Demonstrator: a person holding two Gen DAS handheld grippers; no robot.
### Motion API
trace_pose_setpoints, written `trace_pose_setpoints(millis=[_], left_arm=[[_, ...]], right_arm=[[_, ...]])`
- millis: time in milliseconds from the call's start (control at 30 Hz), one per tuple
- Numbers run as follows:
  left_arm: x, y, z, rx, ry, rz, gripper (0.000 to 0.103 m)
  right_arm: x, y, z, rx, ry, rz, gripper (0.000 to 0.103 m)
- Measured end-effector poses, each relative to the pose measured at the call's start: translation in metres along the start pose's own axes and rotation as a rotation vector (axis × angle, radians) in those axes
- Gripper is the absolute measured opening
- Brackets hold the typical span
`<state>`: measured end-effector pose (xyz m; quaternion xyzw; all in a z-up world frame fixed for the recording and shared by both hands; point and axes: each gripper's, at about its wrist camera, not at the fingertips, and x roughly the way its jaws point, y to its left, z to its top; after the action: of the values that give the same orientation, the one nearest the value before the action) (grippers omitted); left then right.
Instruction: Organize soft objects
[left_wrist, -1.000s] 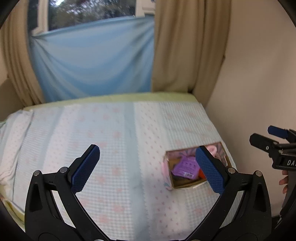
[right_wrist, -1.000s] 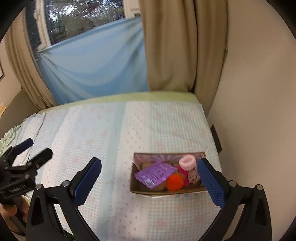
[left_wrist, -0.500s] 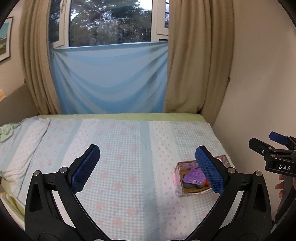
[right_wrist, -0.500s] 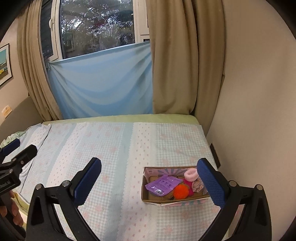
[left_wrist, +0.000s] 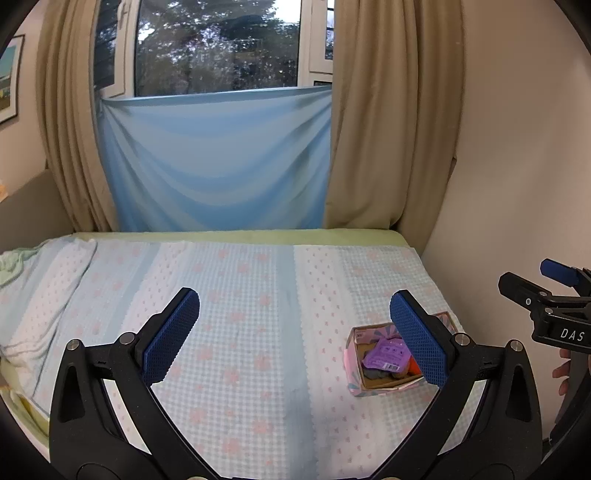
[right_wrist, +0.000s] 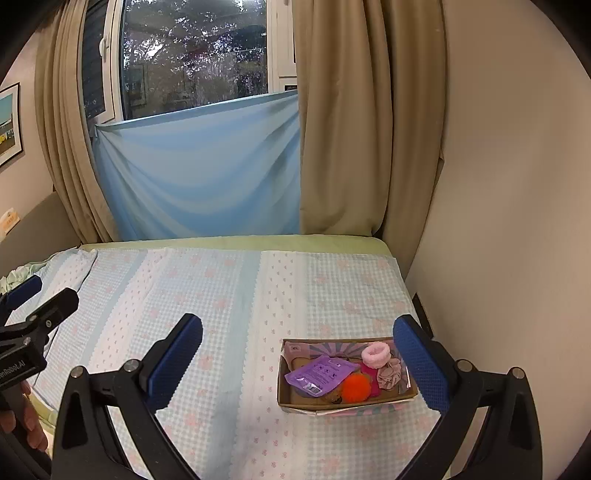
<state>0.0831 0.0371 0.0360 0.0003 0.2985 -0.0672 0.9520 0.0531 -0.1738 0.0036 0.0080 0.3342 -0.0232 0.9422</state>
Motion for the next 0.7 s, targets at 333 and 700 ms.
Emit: trace_pose_setpoints(millis=[333,700], left_arm=[[-0.0015,0.0016,0.0009,0.001,-0.003,-0.004,0.103],[-0.0032,0.0040,0.0018,-0.004,-0.014,0.004,0.103]], right_arm=[[-0.0018,0.0005,0.0012,0.009,-0.002,0.000,0.103],[-0.0040,0.0012,0.0037,0.008,-0.005,0.002,0.103]])
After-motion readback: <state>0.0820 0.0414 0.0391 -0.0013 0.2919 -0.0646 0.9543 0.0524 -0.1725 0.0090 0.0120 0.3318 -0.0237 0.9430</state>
